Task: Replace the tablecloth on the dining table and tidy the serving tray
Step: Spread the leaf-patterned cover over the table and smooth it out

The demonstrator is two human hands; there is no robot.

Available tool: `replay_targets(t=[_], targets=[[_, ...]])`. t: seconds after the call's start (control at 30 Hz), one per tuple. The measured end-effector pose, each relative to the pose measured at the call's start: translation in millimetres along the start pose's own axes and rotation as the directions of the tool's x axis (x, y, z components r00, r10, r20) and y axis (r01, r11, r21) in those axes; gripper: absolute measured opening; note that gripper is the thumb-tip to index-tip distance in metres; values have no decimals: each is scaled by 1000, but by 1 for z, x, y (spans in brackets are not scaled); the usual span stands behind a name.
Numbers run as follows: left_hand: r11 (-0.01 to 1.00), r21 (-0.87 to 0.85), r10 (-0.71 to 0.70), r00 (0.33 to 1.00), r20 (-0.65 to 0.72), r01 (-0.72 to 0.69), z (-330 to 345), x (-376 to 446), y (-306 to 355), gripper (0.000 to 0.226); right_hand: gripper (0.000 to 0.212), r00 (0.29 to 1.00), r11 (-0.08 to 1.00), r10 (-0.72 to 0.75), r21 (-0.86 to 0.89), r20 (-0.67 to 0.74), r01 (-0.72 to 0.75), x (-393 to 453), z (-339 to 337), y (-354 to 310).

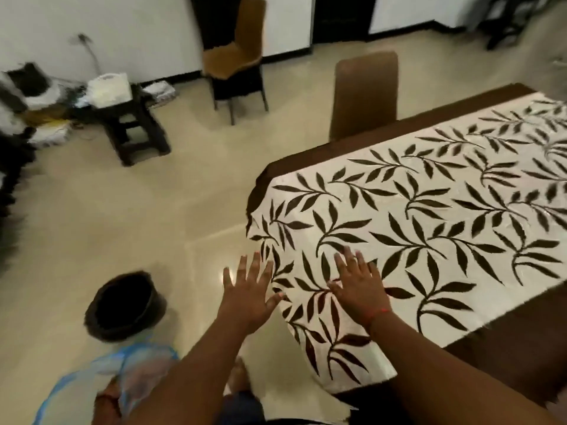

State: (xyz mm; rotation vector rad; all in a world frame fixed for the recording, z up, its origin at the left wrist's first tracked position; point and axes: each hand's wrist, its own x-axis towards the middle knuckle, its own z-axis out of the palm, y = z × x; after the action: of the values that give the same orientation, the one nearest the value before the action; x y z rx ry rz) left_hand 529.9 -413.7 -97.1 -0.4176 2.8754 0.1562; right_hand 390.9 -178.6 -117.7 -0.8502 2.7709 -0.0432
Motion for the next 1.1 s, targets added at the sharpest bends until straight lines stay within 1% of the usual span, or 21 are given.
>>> replay_targets(t=[0.07, 0.13, 0.2, 0.3, 0.33, 0.4, 0.47, 0.53, 0.57, 0.6, 0.63, 0.7, 0.8, 0.87, 0.97, 1.1], targets=[[990, 41, 132, 991, 18, -133, -13, 47, -9, 79, 73, 982, 981, 185, 51, 30, -186, 7, -1, 3], [955, 93, 279, 960, 33, -281, -25, 90, -15, 78, 74, 928, 920, 368, 120, 60, -373, 8, 0, 1], [908, 129, 394, 917, 62, -399, -38, 131, -14, 78, 74, 862, 847, 504, 164, 57, -506, 4, 3, 0], [845, 160, 495, 860, 126, -510, -49, 187, -2, 79, 75, 744, 720, 652, 189, 147, -668, -9, 7, -4], [825, 164, 525, 841, 135, -541, -48, 200, 2, 79, 75, 715, 687, 677, 196, 177, -699, -14, 9, -5], [771, 173, 582, 789, 198, -613, -49, 227, 23, 80, 75, 645, 602, 733, 236, 216, -763, -19, 14, -6], [740, 191, 605, 763, 227, -644, -46, 252, 47, 79, 72, 603, 562, 782, 241, 158, -791, -15, 12, -1], [706, 211, 635, 736, 235, -677, -45, 271, 69, 79, 71, 573, 529, 806, 251, 149, -811, -6, 15, 7], [682, 225, 660, 718, 221, -696, -44, 279, 78, 78, 73, 569, 521, 806, 262, 164, -812, 0, 16, 10], [653, 236, 680, 695, 234, -719, -41, 286, 84, 77, 74, 559, 504, 807, 272, 192, -820, 5, 22, 9], [644, 240, 680, 687, 256, -726, -38, 293, 89, 78, 75, 543, 485, 814, 276, 204, -830, 10, 26, 6], [633, 243, 677, 678, 285, -735, -35, 302, 97, 79, 74, 510, 457, 841, 264, 183, -849, 16, 27, 1], [600, 205, 683, 629, 371, -773, -28, 309, 104, 81, 71, 471, 413, 859, 271, 199, -869, 24, 27, -7], [578, 195, 691, 602, 401, -792, -22, 315, 102, 83, 71, 436, 377, 877, 274, 202, -885, 28, 27, -11], [563, 170, 716, 580, 388, -808, -16, 318, 94, 84, 73, 381, 315, 902, 296, 202, -902, 33, 27, -16], [527, 186, 767, 559, 315, -829, -7, 321, 78, 83, 74, 349, 294, 919, 272, 185, -916, 37, 37, -25]])
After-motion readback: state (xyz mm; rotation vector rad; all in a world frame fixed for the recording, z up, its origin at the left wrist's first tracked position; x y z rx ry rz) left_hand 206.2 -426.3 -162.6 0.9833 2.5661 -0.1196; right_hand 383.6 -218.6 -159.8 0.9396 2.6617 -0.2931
